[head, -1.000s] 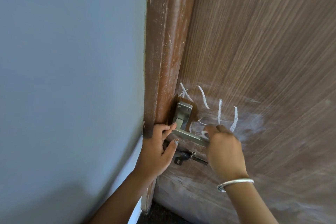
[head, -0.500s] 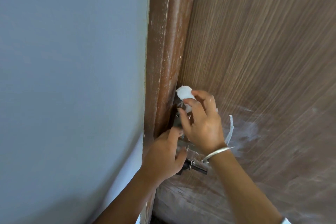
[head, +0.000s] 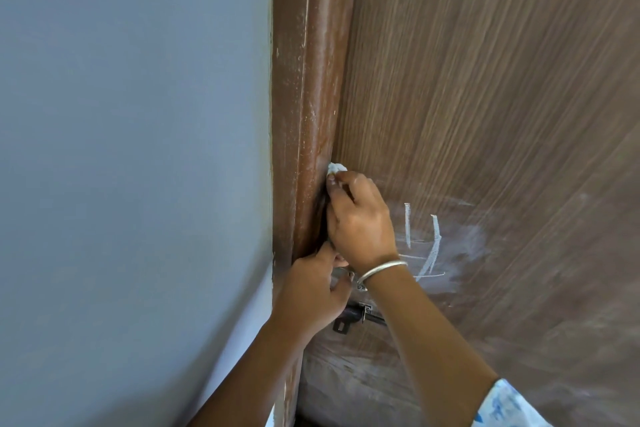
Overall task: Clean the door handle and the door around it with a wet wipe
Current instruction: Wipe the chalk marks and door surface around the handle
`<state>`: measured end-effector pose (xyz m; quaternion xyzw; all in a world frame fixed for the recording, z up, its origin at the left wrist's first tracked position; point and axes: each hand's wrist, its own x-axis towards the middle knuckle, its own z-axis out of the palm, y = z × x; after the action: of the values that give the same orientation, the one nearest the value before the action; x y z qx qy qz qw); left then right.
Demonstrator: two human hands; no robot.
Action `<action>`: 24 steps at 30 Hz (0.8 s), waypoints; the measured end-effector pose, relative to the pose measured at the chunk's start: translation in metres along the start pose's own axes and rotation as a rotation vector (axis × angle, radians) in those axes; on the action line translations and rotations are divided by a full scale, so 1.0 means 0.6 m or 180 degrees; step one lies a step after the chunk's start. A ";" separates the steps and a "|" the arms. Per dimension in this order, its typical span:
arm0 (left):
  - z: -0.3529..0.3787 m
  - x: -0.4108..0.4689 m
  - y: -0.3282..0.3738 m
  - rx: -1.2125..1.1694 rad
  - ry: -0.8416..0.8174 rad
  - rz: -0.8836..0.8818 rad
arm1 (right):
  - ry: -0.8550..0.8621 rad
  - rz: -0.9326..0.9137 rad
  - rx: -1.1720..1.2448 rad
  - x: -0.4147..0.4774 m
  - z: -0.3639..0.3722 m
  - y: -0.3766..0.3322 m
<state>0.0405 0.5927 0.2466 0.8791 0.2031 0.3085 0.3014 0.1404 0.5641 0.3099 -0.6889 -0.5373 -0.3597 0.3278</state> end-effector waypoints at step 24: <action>0.016 -0.035 -0.016 0.0888 -0.0144 0.0934 | -0.0007 0.0742 0.0495 0.006 -0.021 0.017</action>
<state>0.0300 0.5845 0.2259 0.9392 0.1067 0.2981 0.1330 0.1492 0.5530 0.3188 -0.7195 -0.4802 -0.2758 0.4191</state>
